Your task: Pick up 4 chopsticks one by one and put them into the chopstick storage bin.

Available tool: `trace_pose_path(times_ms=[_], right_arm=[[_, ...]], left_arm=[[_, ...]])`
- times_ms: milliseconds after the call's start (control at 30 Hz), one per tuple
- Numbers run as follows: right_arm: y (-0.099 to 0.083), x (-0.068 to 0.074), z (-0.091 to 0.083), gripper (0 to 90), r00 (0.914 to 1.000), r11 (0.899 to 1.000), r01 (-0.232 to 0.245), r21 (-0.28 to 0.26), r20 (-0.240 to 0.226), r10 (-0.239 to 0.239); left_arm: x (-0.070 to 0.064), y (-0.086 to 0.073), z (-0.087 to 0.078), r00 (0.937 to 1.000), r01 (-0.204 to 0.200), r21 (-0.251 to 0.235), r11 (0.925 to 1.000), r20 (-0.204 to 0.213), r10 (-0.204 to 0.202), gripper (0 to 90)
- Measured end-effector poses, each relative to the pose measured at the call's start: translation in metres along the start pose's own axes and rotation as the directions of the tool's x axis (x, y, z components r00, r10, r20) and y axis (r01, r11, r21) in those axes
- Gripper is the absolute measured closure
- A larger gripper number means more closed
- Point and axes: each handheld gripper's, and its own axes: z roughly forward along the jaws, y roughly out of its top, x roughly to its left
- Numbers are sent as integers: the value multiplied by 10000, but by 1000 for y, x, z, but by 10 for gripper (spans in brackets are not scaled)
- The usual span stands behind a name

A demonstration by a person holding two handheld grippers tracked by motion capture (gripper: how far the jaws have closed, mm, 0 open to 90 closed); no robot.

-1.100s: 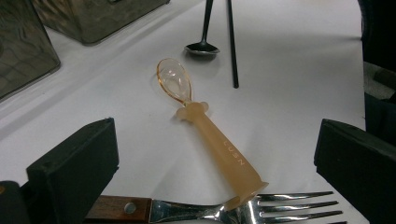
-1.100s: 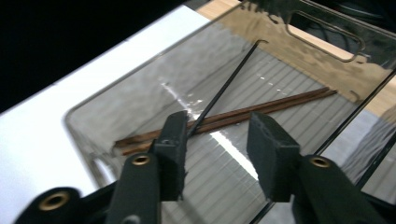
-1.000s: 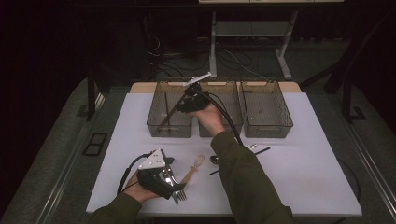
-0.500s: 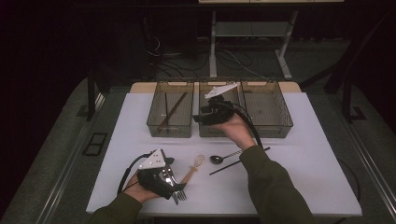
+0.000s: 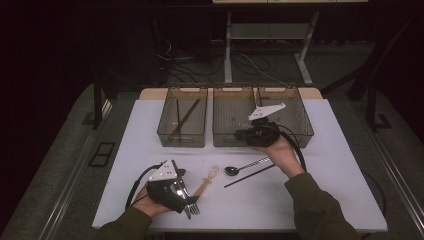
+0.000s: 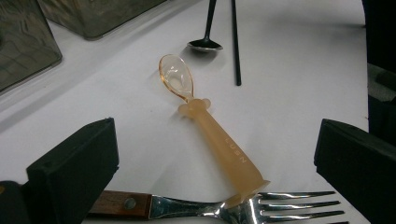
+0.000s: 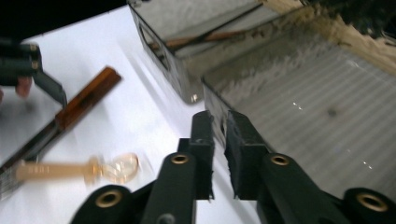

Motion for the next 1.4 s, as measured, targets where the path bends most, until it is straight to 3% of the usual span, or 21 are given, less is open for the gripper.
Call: trace_pose_path(times_ms=[100, 333, 767, 1000, 1400], right_arm=[[-12, -3, -9, 897, 10000, 9998, 21, 182, 84, -22], [-46, -13, -25, 900, 9999, 9984, -91, 562, 124, 84], [-100, -36, -44, 899, 9925, 9881, -756, 1339, 1058, 616], [-113, -53, -36, 900, 9831, 9768, -1187, 1781, 1588, 906], [-120, -59, -36, 900, 9768, 9707, -1395, 1956, 1880, 1024]], left_arm=[[1, 0, 0, 10000, -24, 44, 10000, -14, 24, 0], [1, 0, 1, 10000, -38, 78, 10000, -20, 38, 0], [1, -1, 2, 10000, -47, 149, 9999, -63, 48, 0], [1, -1, 1, 10000, -65, 144, 9999, -50, 66, 0], [1, -1, 1, 9999, -100, 164, 9998, -29, 100, 0]])
